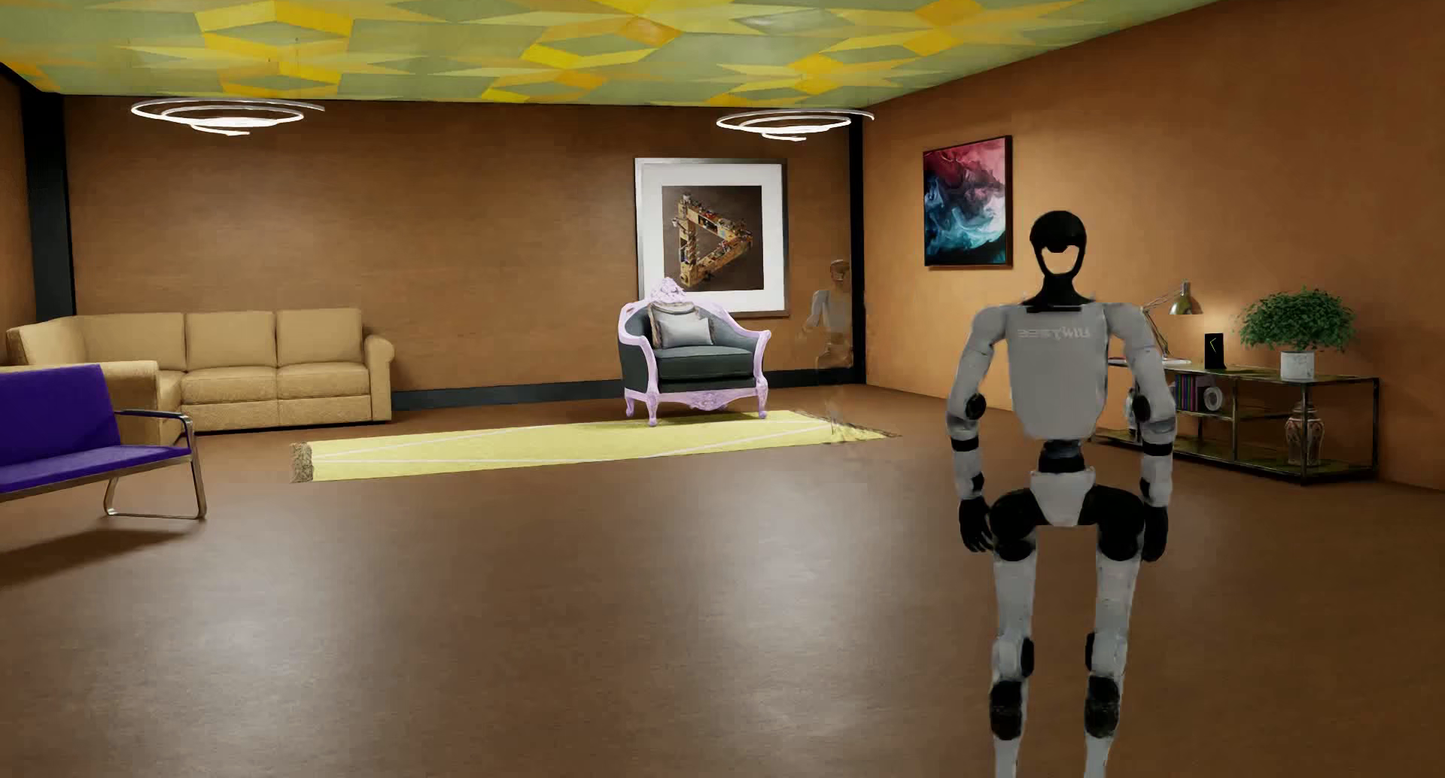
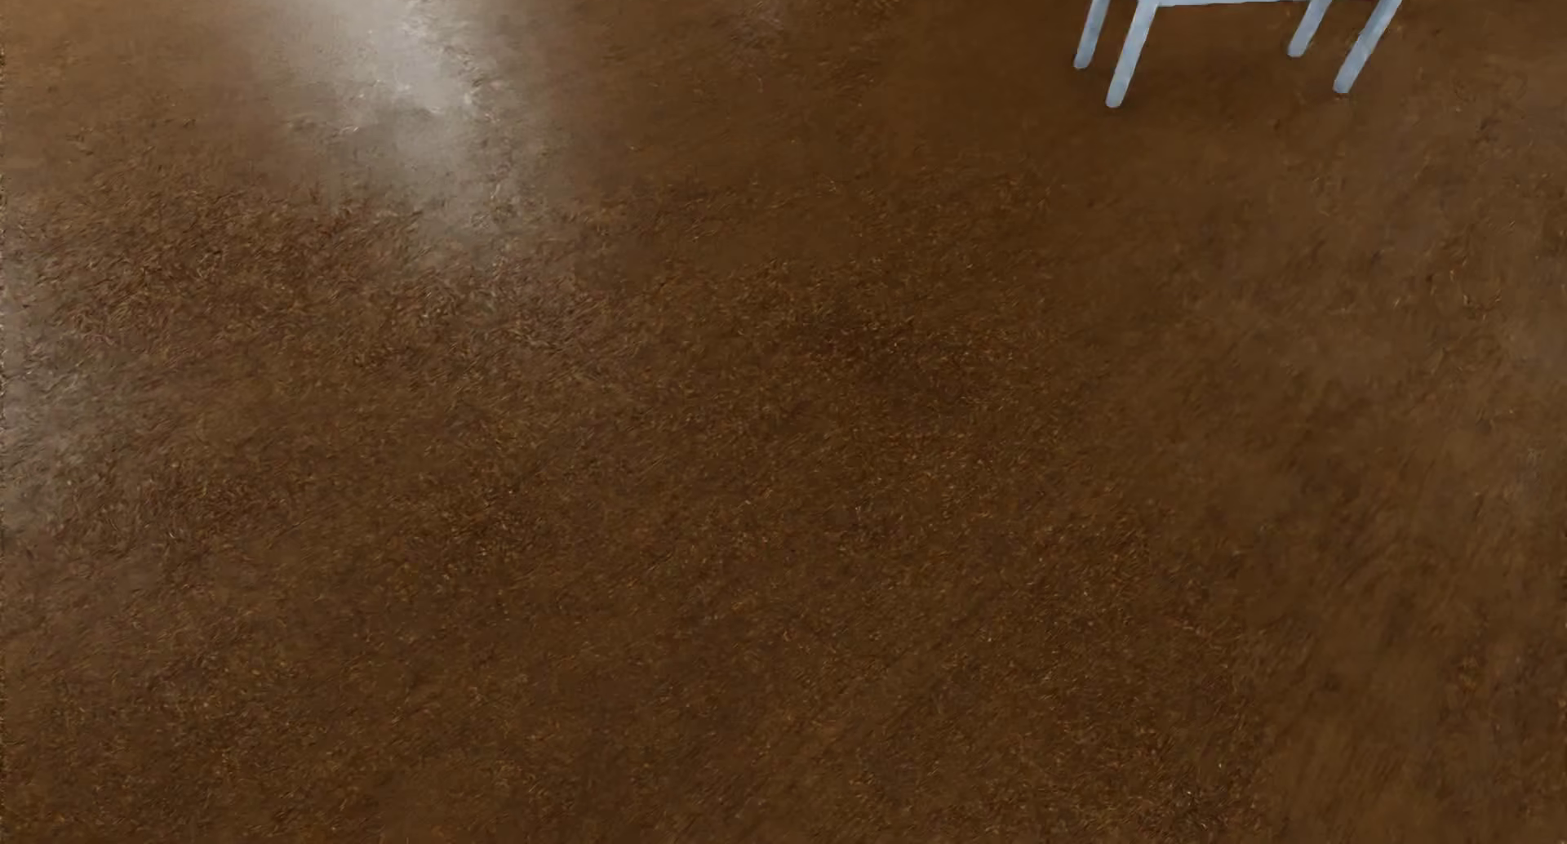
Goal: Move towards the dark armchair
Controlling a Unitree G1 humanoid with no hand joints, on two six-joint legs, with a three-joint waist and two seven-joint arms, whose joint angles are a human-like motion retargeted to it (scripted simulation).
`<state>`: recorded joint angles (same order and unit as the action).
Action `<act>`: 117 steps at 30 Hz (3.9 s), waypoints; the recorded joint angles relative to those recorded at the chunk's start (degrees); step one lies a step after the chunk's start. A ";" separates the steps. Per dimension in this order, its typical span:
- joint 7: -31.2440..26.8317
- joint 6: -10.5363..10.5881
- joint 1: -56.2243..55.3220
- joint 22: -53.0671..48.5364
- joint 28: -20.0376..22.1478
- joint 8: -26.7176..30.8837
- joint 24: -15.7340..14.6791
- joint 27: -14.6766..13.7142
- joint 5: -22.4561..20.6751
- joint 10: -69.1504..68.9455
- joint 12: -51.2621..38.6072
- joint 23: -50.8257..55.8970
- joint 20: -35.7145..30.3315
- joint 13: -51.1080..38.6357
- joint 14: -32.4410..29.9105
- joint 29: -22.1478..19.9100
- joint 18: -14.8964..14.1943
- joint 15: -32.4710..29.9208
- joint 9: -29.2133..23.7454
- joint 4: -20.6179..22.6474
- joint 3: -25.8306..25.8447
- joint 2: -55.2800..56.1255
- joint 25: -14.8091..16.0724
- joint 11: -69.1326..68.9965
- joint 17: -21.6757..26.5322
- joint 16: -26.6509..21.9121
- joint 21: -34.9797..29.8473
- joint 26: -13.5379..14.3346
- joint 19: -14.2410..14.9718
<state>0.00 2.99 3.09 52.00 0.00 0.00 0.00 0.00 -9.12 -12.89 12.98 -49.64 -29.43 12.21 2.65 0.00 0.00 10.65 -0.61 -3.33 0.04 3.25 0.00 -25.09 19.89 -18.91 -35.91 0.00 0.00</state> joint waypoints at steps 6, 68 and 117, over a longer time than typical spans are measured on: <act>0.00 -0.18 -7.57 -0.71 0.00 0.00 0.00 0.00 -1.68 -24.63 1.63 4.16 2.07 0.58 14.74 0.00 0.00 -2.59 -1.85 0.30 -1.86 -1.03 0.00 -2.68 1.10 -0.69 -0.04 0.00 0.00; 0.00 3.34 18.49 -10.52 0.00 0.00 0.00 0.00 6.91 -23.74 0.00 -2.92 12.92 8.85 9.78 0.00 0.00 -12.90 -3.32 -2.69 10.49 28.49 0.00 -6.51 0.85 -2.48 -0.61 0.00 0.00; 0.00 -2.16 -26.70 8.75 0.00 0.00 0.00 0.00 10.34 -37.39 11.35 7.88 6.06 -5.73 10.08 0.00 0.00 -22.06 -5.50 3.10 -15.49 -12.71 0.00 -47.86 2.81 -4.01 12.29 0.00 0.00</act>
<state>0.00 0.84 -23.61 60.75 0.00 0.00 0.00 0.00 1.21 -50.28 24.33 -41.76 -23.37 6.48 12.73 0.00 0.00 -11.41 -6.11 -0.23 -15.45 -9.46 0.00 -72.95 22.71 -22.92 -23.62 0.00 0.00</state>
